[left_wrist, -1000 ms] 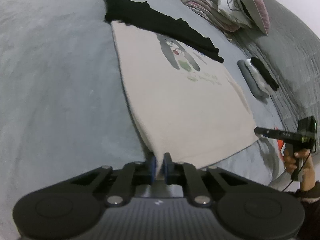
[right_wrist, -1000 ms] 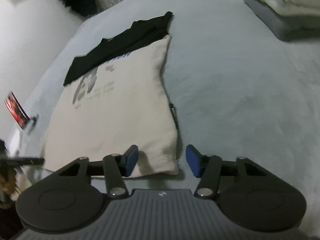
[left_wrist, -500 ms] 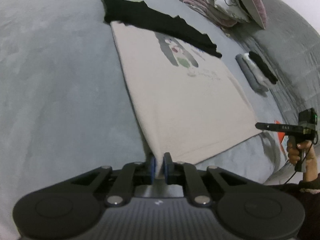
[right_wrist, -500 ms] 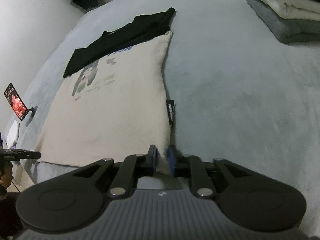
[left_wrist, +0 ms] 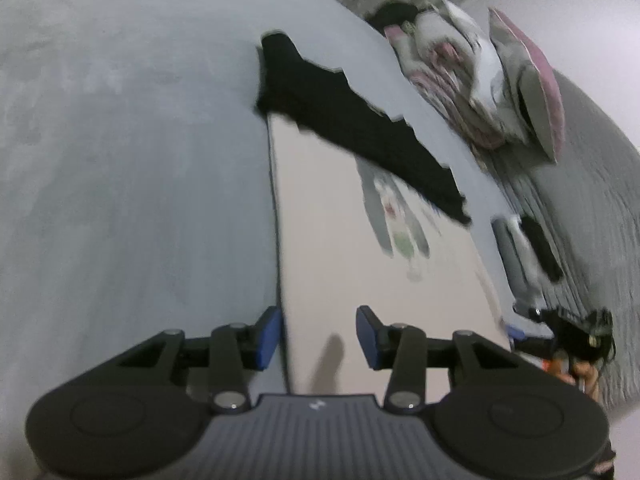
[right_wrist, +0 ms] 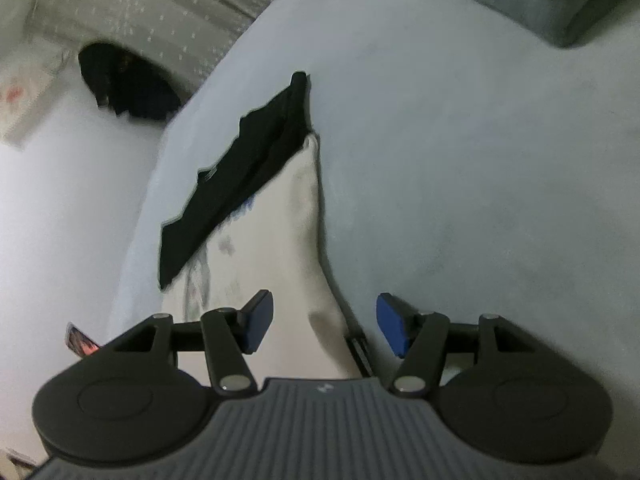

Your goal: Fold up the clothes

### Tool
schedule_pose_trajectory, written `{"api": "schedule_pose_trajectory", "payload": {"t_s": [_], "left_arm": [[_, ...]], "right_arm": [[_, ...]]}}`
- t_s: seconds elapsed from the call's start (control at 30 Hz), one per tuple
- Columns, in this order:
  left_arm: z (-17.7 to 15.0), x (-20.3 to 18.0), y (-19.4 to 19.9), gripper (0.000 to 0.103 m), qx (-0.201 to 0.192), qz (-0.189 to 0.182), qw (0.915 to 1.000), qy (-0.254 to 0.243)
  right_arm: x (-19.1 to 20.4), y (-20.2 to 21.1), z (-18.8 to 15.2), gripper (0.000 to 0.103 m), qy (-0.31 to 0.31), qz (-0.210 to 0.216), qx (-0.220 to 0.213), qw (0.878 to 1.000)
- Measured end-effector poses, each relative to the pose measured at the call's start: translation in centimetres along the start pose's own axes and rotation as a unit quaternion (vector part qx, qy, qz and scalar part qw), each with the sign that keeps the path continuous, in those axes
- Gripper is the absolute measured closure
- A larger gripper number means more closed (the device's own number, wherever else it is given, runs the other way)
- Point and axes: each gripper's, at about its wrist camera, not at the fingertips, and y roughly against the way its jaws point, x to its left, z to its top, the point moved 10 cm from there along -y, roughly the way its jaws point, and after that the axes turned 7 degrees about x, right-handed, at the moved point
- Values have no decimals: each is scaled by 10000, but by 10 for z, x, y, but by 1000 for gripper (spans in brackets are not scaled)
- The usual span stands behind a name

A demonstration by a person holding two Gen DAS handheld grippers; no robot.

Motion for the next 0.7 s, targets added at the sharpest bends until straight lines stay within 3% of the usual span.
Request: {"api": "schedule_pose_trajectory", "payload": {"t_s": [0.1,0.2,0.27,0.33,0.43,0.5,0.7], "left_arm": [[18,3,-12,65,-102,-65,9992,393],[32,6,-20,69,-205,-86,9973,703],[37,7,-23,72,-238,-61,9969,750],[41,8,-27,74,-268,-34,9965,788],[45,8,-30,75,-284,-19,9964,799],[46,8,-30,75,-275,-10,9966,777],[45,7,-31,75,-305,74,9973,668]], "right_arm": [[2,-15,18,41,-316,241,-105,9992],[1,-29,32,48,-623,415,-229,9969],[-4,-36,40,67,-814,469,-286,9952],[-10,-40,45,79,-981,523,-311,9933],[-16,-41,48,89,-1172,644,-351,9904],[-16,-40,48,89,-1188,683,-371,9899],[-6,-35,46,74,-953,625,-443,9925]]}}
